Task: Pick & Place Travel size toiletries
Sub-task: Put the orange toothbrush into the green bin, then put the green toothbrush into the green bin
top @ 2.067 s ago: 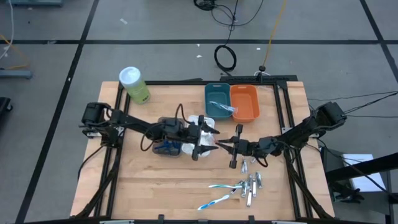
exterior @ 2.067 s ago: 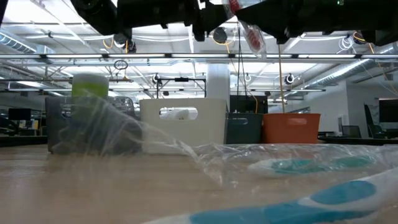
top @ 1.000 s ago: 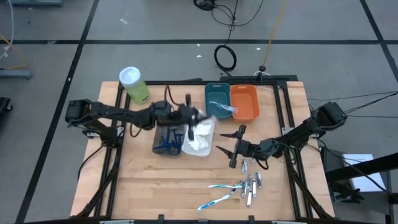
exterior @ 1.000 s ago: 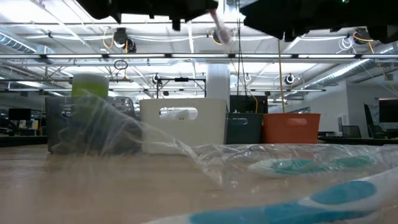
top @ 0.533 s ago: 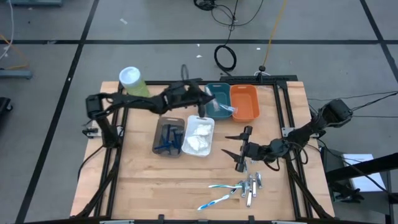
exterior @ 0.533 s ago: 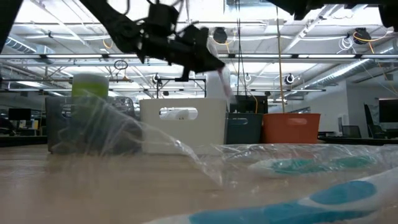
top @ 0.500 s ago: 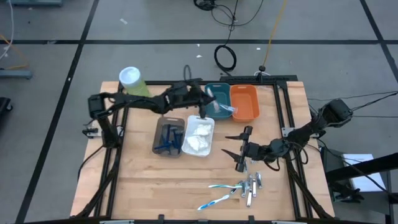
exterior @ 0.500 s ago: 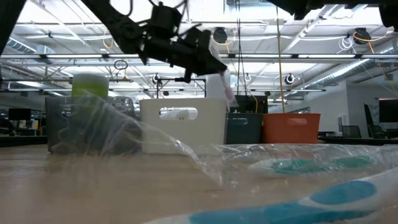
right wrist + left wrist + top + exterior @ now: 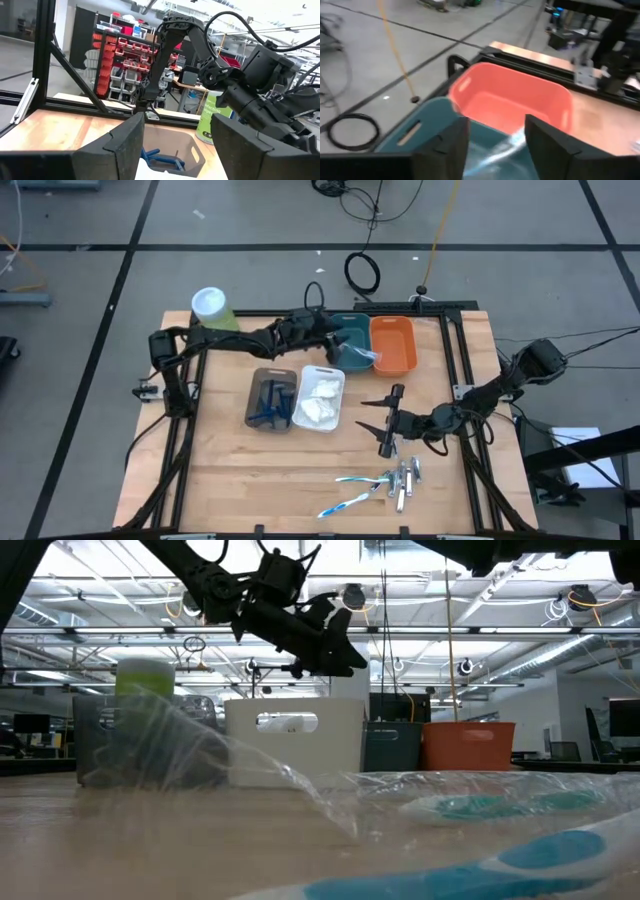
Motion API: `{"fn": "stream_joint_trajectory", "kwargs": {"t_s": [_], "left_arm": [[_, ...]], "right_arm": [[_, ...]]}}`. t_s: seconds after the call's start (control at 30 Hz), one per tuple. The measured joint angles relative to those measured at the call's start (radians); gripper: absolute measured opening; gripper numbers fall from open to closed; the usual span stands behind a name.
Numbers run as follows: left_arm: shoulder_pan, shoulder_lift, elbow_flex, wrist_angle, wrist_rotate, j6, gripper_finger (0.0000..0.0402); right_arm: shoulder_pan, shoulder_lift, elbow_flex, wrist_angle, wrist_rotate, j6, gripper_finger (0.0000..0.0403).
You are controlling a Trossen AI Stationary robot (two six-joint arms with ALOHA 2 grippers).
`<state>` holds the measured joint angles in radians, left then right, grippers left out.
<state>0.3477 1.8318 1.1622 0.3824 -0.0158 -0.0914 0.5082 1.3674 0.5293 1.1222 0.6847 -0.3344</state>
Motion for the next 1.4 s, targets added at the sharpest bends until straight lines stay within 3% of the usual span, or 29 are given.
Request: {"fn": "stream_joint_trajectory", "kwargs": {"t_s": [0.27,0.4,0.6,0.73,0.87,0.97,1.1,1.27,1.4], "left_arm": [[0.0,-0.011,-0.001,-0.013,0.188,0.003,0.0259],[0.0,-0.065,-0.001,-0.068,0.207,0.039,0.0268],[-0.005,-0.22,-0.001,-0.276,0.218,0.063,0.0269],[-0.015,-0.356,-0.001,-0.445,0.324,0.032,0.0269],[-0.044,-0.478,-0.047,-0.479,0.371,0.046,0.0269],[-0.084,-0.557,-0.145,-0.401,0.354,0.068,0.0269],[-0.116,-0.644,-0.347,-0.166,0.259,0.054,0.0269],[-0.111,-0.698,-0.543,0.07,0.164,-0.011,0.0269],[-0.105,-0.702,-0.61,0.144,0.161,-0.052,0.0269]], "right_arm": [[0.0,0.0,0.0,0.001,0.0,0.001,0.0216],[0.0,0.0,0.0,-0.004,-0.002,0.009,0.0216],[0.0,0.0,0.0,-0.023,-0.004,0.016,0.0214],[0.013,-0.001,0.0,-0.09,-0.004,0.017,0.0216],[0.049,0.0,0.026,-0.198,0.009,0.084,0.0214],[0.081,0.0,0.126,-0.422,0.067,0.177,0.0211],[0.12,0.055,0.362,-0.956,0.04,0.486,0.0211],[0.138,0.226,0.657,-1.491,-0.216,0.891,0.021],[0.136,0.363,0.764,-1.66,-0.423,1.022,0.021]]}}
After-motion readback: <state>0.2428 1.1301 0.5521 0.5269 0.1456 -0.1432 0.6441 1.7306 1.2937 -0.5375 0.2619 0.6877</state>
